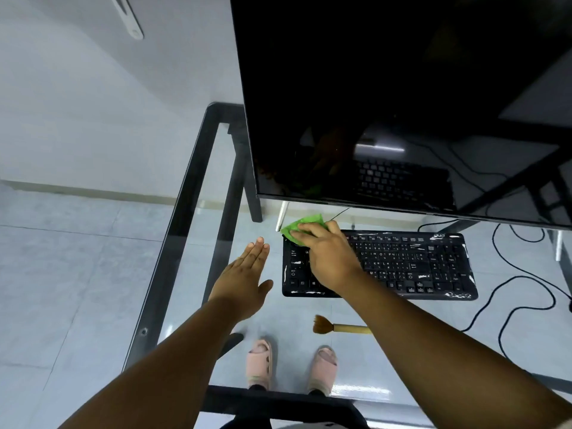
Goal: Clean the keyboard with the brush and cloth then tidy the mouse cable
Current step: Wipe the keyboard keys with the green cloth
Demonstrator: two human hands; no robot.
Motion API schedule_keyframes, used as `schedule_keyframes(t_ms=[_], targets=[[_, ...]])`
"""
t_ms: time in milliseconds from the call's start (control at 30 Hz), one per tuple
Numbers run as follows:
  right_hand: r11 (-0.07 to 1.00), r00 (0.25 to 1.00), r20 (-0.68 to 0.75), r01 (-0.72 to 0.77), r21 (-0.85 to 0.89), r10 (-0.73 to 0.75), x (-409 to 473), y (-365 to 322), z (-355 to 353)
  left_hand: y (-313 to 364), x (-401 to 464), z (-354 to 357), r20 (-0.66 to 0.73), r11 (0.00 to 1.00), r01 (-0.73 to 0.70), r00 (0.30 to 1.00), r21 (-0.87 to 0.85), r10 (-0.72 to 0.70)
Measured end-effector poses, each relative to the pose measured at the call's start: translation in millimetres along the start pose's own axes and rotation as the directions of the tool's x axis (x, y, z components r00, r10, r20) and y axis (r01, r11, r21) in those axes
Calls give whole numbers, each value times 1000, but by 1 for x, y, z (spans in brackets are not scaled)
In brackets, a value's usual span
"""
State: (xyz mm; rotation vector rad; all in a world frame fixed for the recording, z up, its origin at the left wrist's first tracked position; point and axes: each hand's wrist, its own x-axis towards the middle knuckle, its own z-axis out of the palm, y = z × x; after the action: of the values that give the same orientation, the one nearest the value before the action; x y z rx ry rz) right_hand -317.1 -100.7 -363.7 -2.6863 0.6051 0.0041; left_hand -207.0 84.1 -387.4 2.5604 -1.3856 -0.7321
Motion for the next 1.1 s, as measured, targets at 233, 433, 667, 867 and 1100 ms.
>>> schedule_keyframes(t_ms=[233,433,667,867,1100], targets=[[995,995,-17,-97,-3,97,13,-8,-4,0,1,-2,16,1000,-2,1000,-23,3],[992,996,43,82,-98,-78,0,-10,-3,-1,0,-2,10,999,-3,1000,-42,3],[980,985,70,164,-113,-156,-30,-9,2,-2,-1,1,-13,998,-10,1000,-58,9],[970,971,97,226,-85,-218,-50,-7,7,-4,-3,1,-25,997,-31,999,-74,29],[987,991,57,122,-105,-117,-32,-14,-2,-7,-4,1,-23,996,-38,999,-78,37]])
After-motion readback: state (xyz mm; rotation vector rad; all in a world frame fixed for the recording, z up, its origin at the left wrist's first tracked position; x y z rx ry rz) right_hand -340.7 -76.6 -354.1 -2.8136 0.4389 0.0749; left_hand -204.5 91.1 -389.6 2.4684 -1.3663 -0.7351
